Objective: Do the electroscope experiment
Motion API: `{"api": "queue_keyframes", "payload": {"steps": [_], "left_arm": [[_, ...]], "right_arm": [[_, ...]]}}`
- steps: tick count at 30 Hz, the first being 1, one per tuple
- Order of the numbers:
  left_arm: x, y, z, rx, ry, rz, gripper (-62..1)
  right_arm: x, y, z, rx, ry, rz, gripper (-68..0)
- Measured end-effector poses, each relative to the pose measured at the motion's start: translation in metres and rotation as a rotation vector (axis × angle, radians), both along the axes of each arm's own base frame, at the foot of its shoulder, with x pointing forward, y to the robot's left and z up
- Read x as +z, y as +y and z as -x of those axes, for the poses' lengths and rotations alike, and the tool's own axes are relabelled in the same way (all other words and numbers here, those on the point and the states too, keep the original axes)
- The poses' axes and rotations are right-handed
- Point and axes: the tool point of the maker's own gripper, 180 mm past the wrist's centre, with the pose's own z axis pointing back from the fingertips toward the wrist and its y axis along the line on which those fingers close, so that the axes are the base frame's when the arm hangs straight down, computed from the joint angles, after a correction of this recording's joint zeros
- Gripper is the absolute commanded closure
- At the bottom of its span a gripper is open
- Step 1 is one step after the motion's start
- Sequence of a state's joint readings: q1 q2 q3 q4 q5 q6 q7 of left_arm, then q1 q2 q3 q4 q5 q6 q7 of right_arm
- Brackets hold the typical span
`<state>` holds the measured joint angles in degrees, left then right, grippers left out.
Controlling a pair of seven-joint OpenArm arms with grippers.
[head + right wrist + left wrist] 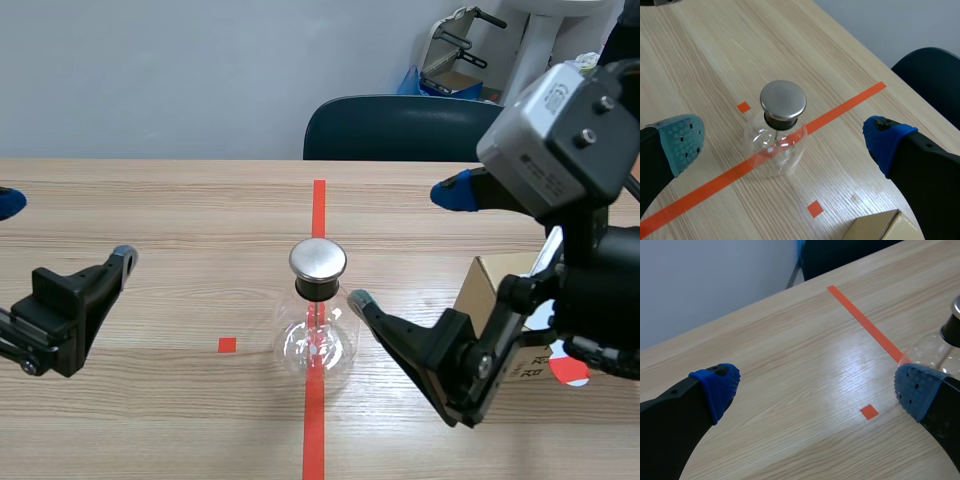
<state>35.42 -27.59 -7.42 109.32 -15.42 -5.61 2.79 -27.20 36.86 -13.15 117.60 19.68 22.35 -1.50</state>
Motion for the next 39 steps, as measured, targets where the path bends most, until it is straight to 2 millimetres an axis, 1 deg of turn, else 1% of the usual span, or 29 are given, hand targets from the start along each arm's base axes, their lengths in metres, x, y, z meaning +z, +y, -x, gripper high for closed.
{"api": "queue_keyframes", "payload": {"steps": [5, 10, 15, 19, 33, 36, 39], "left_arm": [[0.012, -0.002, -0.001, 0.004, -0.066, 0.009, -62.3], [0.021, -0.002, -0.003, 0.009, -0.114, 0.021, -62.3], [0.028, -0.004, -0.001, -0.004, -0.157, 0.041, -62.3], [0.023, -0.005, 0.005, -0.009, -0.14, 0.045, -62.3], [0.022, -0.005, 0.005, -0.008, -0.133, 0.043, -62.3], [0.015, -0.003, 0.005, 0.002, -0.097, 0.03, -62.3], [0.015, -0.003, 0.005, 0.002, -0.096, 0.029, -62.3]], "right_arm": [[0.0, 0.006, 0.004, 0.033, -0.001, 0.0, -67.9], [-0.001, 0.003, 0.003, 0.029, -0.004, 0.009, -67.9], [-0.006, 0.001, 0.003, 0.022, 0.017, 0.036, -67.9], [-0.007, 0.001, 0.003, 0.021, 0.02, 0.041, -67.9], [-0.007, 0.001, 0.003, 0.021, 0.02, 0.041, -67.9], [-0.007, 0.001, 0.003, 0.021, 0.02, 0.041, -67.9], [-0.007, 0.001, 0.003, 0.021, 0.02, 0.041, -67.9]]}}
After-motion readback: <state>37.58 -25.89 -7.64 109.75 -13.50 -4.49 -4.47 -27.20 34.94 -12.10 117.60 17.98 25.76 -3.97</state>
